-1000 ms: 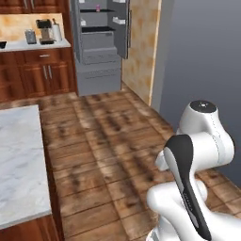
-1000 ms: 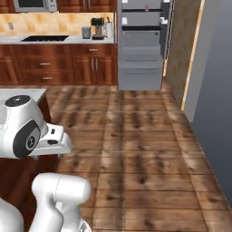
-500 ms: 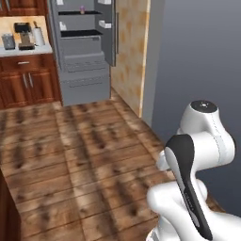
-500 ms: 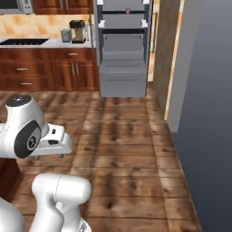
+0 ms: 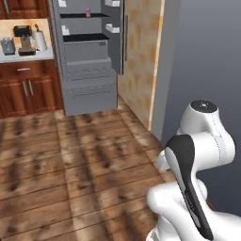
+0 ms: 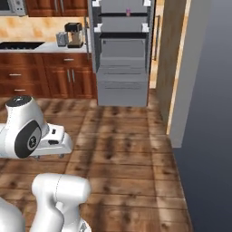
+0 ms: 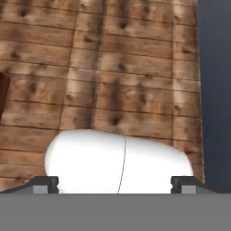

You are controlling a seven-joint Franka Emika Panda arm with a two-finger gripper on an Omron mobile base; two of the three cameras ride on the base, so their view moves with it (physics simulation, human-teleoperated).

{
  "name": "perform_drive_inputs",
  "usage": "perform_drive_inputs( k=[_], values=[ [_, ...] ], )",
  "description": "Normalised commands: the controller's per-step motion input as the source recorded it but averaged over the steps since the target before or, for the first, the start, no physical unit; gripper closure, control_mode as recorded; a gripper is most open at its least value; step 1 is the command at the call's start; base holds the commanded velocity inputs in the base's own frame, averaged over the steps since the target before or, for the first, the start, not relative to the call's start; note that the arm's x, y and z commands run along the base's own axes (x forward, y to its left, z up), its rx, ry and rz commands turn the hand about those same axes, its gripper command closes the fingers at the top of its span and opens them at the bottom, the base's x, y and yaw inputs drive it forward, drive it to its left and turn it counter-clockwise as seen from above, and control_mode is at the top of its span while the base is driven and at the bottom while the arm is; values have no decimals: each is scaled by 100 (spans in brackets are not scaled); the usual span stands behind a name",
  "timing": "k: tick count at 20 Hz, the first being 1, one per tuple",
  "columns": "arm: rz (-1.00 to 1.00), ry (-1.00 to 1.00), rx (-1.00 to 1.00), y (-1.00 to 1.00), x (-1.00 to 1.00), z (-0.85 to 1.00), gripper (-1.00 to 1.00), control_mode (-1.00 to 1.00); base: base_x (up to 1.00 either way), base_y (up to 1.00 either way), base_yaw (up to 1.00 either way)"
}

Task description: Open the fridge, grab two sodas, and place both sodas inside the bowl with ice on the dining counter.

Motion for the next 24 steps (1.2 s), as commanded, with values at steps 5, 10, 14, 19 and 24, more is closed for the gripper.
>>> perform_drive_inputs(
  k=[5, 10, 14, 19, 24],
  values=[
    [0, 0, 0, 0, 0, 0, -100, 100, 100, -22, 10],
    [0, 0, 0, 0, 0, 0, -100, 100, 100, -29, 10],
    [0, 0, 0, 0, 0, 0, -100, 100, 100, -30, 9],
    [0, 0, 0, 0, 0, 0, -100, 100, 100, -28, 8],
    [0, 0, 0, 0, 0, 0, -100, 100, 100, -33, 7]
  ],
)
